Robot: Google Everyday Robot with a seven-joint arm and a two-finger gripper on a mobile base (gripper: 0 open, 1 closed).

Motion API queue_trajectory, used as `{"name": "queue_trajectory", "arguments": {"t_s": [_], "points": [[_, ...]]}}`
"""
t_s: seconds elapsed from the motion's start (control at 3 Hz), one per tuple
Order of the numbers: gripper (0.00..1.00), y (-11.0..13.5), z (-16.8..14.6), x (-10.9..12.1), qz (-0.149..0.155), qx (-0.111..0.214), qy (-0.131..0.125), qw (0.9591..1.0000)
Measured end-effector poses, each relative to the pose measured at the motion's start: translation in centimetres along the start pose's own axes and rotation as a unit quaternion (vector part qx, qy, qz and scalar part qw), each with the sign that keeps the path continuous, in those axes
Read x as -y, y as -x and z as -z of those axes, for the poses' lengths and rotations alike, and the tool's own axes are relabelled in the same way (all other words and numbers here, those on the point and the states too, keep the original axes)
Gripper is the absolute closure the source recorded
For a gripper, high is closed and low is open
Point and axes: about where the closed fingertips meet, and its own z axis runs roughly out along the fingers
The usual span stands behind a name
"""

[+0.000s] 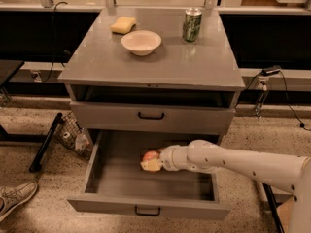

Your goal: Place apple into middle drawer

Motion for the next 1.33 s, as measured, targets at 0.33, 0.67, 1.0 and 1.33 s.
{"name": "queue_trajectory", "arguments": {"t_s": [0.33,0.67,1.0,1.33], "points": [[0.38,0.1,-1.6,-0.4,-0.005,0.014,0.013,0.9998],[0.16,0.0,-2.1,-0.5,-0.013,0.020,0.014,0.9996],[0.00,-0.6,-0.8,-0.2,-0.038,0.038,-0.003,0.9985],[0.00,-2.1,1.5,0.3,-0.068,0.060,-0.024,0.9956]]}}
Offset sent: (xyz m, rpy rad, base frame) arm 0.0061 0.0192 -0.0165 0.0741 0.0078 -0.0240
